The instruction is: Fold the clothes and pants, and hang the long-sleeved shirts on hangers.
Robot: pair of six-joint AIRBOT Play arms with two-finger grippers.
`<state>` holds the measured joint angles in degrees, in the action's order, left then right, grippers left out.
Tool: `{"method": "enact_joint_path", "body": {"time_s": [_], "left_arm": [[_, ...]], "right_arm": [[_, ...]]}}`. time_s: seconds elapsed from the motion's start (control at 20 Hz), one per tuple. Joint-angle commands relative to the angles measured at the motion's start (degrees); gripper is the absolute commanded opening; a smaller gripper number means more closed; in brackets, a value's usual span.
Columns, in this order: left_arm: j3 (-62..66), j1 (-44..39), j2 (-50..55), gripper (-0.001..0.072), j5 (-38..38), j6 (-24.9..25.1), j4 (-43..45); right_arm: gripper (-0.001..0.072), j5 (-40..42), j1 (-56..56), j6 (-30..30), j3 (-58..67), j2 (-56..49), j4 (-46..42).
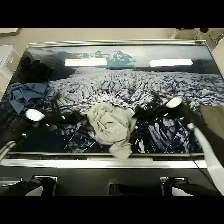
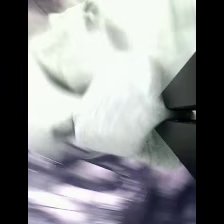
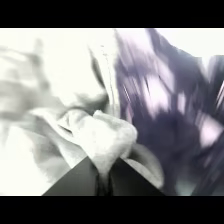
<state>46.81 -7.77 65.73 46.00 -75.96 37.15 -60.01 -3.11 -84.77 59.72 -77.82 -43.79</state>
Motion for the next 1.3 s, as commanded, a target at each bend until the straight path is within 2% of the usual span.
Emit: {"method": "enact_joint_path", "body": {"time_s": [0.0, 0.15, 0.35, 0.5, 0.6, 0.7, 0.8, 0.95, 1.05, 1.2, 1.25], "left_arm": [[11.45, 6.36, -9.64, 0.0025, -1.33, 3.13, -0.13], [20.13, 9.97, -20.06, 0.0026, -4.35, 3.15, -0.09], [21.51, 10.32, -32.11, 0.0025, -9.90, 2.54, 0.98], [21.53, 10.32, -37.18, 0.0025, -15.45, -3.54, 4.33], [21.77, 10.32, -38.73, 0.0026, -17.55, -4.15, 4.24], [21.68, 10.29, -38.80, 0.0025, -16.55, -4.17, 4.24], [21.49, 10.32, -37.55, 0.0025, -15.28, -4.11, 4.35], [20.79, 10.29, -33.11, 0.0025, -11.69, -3.98, 9.64], [17.42, 10.29, -28.39, 0.0026, -10.47, -3.96, 12.26], [8.26, 9.97, -18.56, 0.0026, -10.40, -4.76, 12.37], [5.03, 9.49, -14.73, 0.0026, -10.27, -7.04, 12.17]], "right_arm": [[0.0047, -2.80, 8.48, 6.14, 14.45, 10.40, -5.44], [0.0047, -2.64, 12.74, 6.19, 23.39, 21.11, -6.03], [0.0048, -2.95, 12.96, 4.94, 24.09, 33.68, -12.44], [0.0048, -1.53, 12.96, -1.97, 24.09, 39.67, -23.43], [0.0048, 2.47, 12.94, -3.34, 24.09, 42.40, -24.17], [0.0048, 6.56, 12.92, -3.37, 24.09, 43.34, -22.01], [0.0048, 4.59, 12.92, -3.72, 24.06, 41.92, -21.40], [0.0048, -10.56, 12.90, -3.76, 22.69, 34.73, -21.86], [0.0048, -13.79, 12.90, -3.76, 17.88, 28.39, -21.77], [0.0048, -0.37, 12.90, -7.19, 7.93, 16.17, -19.06], [0.0048, 4.39, 12.90, -9.64, 6.05, 11.26, -16.70]]}}
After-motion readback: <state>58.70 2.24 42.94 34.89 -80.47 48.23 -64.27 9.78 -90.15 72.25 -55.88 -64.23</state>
